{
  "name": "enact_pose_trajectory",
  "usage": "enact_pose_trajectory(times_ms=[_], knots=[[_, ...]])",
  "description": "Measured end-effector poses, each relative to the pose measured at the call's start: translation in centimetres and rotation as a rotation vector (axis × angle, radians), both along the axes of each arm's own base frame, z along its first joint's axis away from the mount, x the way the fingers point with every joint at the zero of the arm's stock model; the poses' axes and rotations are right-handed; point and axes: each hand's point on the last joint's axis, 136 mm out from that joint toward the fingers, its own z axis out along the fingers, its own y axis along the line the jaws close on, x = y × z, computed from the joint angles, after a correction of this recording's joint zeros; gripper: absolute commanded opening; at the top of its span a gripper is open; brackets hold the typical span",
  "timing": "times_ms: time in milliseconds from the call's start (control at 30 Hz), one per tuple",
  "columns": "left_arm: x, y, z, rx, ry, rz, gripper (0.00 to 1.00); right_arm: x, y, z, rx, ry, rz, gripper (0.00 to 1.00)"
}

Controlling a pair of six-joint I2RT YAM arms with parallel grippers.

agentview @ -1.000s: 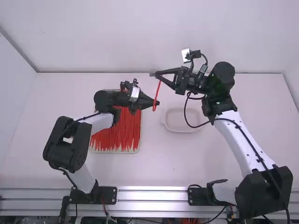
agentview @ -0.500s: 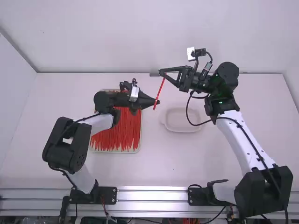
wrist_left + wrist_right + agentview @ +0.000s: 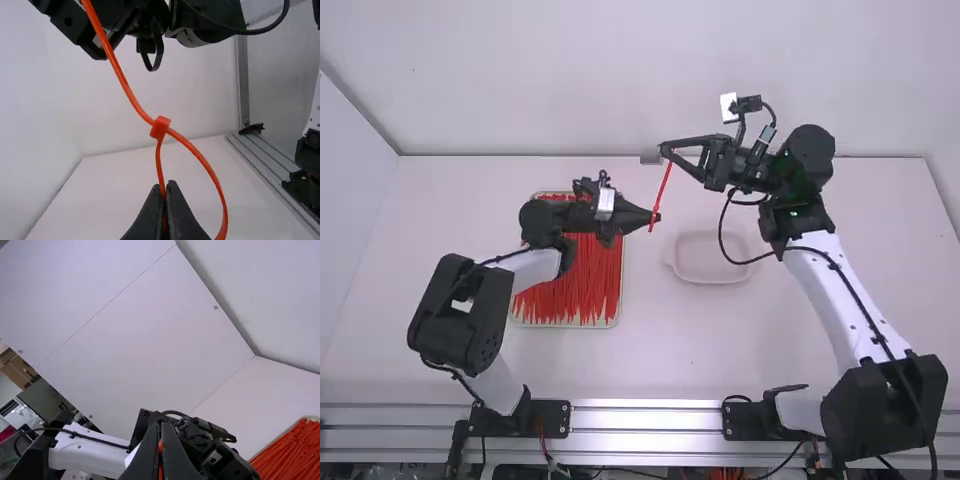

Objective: Fasten the cable tie

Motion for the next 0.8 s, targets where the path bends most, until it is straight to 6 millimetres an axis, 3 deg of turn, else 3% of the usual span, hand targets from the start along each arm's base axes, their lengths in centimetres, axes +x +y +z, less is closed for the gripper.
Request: enact_pose_trajectory(times_ms=[267,800], knots=[[0.5,-0.1,-0.3,0.011,0.038,0.016,0.02,-0.3,0.0,1.3,0.005,-0.019,0.012,0.00],[0.7,-0.2,-0.6,0.013,0.026,0.025,0.02,1.0,-1.8,1.6,0.013,0.013,-0.028,0.00]])
